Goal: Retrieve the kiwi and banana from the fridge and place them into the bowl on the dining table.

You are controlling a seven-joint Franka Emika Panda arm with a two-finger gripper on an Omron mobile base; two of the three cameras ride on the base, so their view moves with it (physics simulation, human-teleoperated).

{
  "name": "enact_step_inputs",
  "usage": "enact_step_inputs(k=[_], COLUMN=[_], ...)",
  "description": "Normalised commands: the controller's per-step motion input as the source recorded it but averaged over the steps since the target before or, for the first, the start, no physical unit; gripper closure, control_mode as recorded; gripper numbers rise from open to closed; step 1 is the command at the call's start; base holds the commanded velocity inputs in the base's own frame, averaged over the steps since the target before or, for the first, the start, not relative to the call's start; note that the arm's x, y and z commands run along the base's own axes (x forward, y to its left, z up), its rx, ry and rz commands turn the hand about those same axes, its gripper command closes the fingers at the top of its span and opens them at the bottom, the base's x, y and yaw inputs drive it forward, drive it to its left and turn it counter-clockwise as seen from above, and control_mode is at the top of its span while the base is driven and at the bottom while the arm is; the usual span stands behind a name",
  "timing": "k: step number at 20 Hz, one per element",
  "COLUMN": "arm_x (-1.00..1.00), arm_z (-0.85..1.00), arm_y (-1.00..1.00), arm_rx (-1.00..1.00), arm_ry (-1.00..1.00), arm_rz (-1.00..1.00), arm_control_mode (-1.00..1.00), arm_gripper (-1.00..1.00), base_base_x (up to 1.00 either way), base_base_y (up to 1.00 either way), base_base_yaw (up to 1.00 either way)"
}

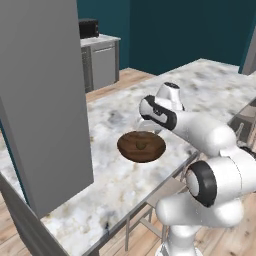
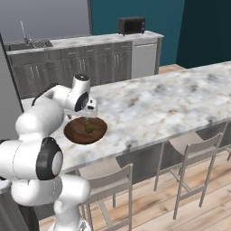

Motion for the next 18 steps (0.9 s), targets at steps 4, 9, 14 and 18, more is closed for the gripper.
enact_step_inputs(k=[4, 9, 14, 18], arm_x=[-1.00, -1.00, -1.00, -1.00], arm_z=[1.00, 1.00, 1.00, 0.99], arm_y=[-0.23, -0.33, -0.26, -0.07], arm_rx=[0.00, 0.00, 0.00, 0.00], arm_ry=[-0.40, -0.41, -0.38, -0.34], arm_rz=[0.00, 0.00, 0.01, 0.04], arm_control_mode=[-1.00, -1.00, -1.00, -1.00], arm_gripper=[-1.00, -1.00, -1.00, -1.00], base_base_x=[0.00, 0.00, 0.00, 0.00], base_base_y=[0.00, 0.00, 0.00, 0.00], base_base_yaw=[0.00, 0.00, 0.00, 0.00])
